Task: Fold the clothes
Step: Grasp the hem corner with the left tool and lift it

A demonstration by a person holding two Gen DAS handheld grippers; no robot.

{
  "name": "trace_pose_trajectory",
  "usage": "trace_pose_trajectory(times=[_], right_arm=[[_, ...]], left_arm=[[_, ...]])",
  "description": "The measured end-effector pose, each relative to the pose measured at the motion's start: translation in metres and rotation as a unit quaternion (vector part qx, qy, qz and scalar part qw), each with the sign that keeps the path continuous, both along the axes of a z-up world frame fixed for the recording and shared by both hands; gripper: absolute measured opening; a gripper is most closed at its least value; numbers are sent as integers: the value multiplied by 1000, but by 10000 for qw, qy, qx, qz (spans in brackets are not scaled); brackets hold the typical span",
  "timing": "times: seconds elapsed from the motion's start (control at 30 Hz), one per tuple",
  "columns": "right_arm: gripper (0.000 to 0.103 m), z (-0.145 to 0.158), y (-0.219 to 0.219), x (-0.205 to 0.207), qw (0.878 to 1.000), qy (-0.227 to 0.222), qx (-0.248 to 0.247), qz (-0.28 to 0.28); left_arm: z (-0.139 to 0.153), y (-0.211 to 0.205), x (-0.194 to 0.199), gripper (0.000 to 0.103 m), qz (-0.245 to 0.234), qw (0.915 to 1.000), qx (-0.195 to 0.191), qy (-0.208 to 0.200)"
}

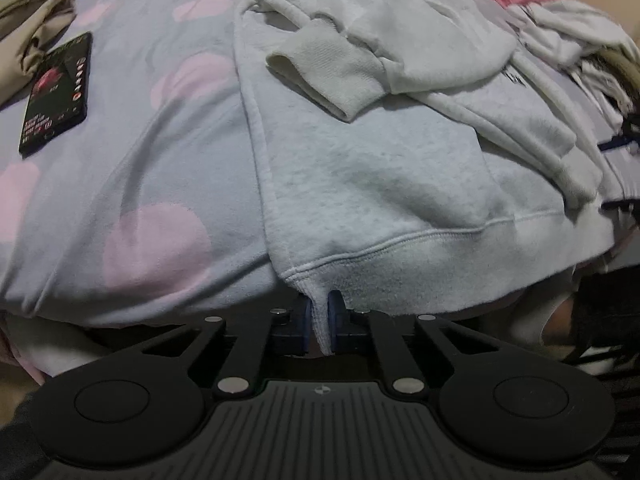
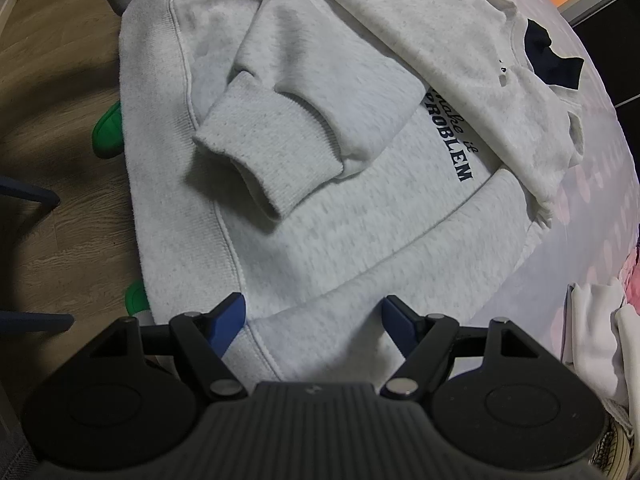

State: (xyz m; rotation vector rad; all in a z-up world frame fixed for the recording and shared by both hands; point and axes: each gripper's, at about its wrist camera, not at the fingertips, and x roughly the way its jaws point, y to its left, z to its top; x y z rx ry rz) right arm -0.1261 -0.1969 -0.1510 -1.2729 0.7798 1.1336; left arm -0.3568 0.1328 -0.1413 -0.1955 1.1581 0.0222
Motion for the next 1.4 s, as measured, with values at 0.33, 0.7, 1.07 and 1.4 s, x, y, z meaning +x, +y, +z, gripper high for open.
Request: trace_pose_trajectory(times=[0.33, 0.7, 1.07, 1.4], right_arm=[[77, 0, 0, -1, 10000, -11, -8, 5], [77, -1, 0, -2, 10000, -20, -16, 28], [77, 14, -6, -15, 9993, -162, 231, 243], [77, 39, -13, -13, 9968, -561, 541, 149]], left_arm=[[-2, 3, 0, 8, 68, 9999, -121, 18], [-2, 3, 0, 8, 29, 10000, -82, 41], [35, 33, -12, 4, 249, 9930, -1096, -355], [71, 62, 2, 3, 778, 9601, -2322, -1346]])
